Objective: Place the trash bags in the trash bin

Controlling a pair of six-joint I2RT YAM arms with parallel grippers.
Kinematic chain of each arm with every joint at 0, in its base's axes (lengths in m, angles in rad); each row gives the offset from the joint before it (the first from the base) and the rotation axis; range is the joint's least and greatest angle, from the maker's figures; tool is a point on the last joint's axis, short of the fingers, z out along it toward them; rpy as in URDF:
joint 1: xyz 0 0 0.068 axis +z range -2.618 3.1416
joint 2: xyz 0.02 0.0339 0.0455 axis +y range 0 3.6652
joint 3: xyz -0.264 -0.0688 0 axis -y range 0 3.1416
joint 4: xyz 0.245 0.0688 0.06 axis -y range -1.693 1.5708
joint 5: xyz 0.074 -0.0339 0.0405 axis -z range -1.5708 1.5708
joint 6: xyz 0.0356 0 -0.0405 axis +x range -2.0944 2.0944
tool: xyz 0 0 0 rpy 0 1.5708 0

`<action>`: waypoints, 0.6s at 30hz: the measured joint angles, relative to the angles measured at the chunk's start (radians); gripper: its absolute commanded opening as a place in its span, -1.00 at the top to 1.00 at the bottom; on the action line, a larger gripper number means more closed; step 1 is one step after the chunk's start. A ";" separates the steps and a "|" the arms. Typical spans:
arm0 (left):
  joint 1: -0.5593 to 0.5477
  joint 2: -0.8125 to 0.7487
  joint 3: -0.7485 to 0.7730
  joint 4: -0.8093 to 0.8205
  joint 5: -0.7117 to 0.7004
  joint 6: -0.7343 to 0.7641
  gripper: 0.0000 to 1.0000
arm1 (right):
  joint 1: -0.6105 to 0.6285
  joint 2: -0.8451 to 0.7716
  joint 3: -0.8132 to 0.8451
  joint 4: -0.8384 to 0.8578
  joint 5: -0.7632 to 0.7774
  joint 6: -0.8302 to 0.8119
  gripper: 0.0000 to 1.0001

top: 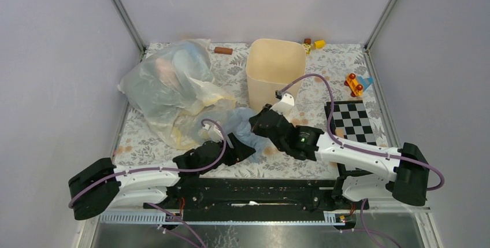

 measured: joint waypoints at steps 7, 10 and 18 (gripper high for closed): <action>-0.001 0.014 0.039 -0.073 -0.112 0.054 1.00 | 0.000 -0.069 -0.020 -0.049 0.084 -0.008 1.00; -0.001 0.004 0.098 -0.192 -0.141 0.113 1.00 | 0.000 -0.154 -0.024 -0.121 0.195 -0.023 1.00; 0.002 -0.117 0.156 -0.323 -0.150 0.212 1.00 | -0.007 -0.359 -0.072 -0.313 0.387 -0.060 1.00</action>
